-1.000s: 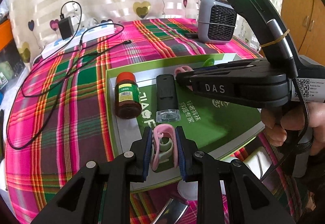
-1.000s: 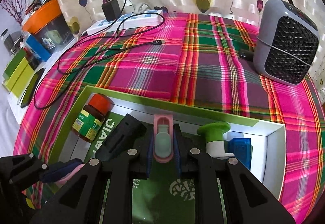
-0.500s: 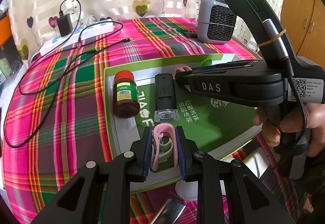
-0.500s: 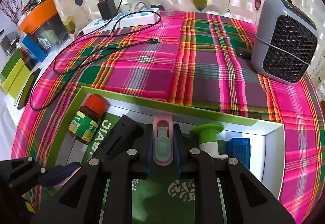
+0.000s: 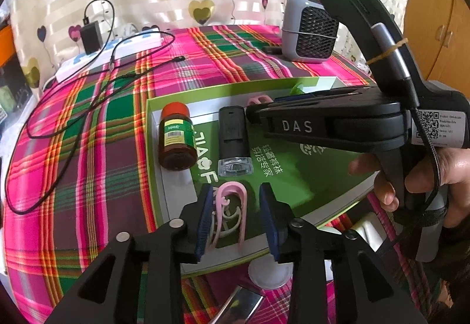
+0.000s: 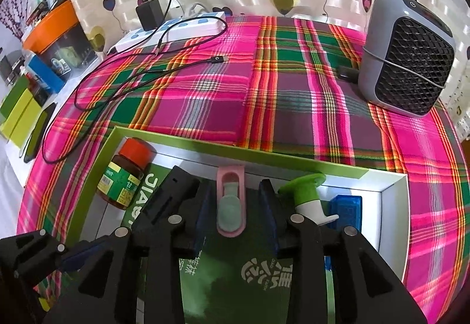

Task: Organize rigid objects
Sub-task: 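Carry the pink clip into the box with the left tool while the right tool carries the pink object there, then open the left tool on the pink clip while the right tool releases the pink object in the box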

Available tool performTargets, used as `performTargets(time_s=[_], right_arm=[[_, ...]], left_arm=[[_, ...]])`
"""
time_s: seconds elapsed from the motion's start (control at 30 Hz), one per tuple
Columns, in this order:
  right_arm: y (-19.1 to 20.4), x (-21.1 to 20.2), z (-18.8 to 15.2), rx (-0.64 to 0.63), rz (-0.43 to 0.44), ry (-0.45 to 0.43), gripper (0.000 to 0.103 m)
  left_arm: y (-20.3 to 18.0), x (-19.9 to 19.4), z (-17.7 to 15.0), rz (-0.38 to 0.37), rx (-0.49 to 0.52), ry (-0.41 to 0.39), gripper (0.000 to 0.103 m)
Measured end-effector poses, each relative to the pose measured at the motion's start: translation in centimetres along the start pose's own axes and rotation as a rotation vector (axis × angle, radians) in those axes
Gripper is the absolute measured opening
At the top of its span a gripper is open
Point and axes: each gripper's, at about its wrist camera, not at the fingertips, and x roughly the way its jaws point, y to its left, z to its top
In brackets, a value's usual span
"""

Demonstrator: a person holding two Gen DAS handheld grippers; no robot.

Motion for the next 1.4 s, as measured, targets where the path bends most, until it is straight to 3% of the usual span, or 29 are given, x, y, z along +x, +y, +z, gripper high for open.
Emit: performTargets(time_s=[0.73, 1.4], right_arm=[[-0.1, -1.1, -0.5, 0.022, -0.014, -0.016, 0.035], [1.1, -5.2, -2.7, 0.009, -0.055, -0.109, 0.035]], left_arm=[[-0.2, -1.1, -0.1, 0.035, -0.011, -0.009, 0.033], [-0.6, -4.1, -1.7, 0.081, -0.022, -0.048, 0.033]])
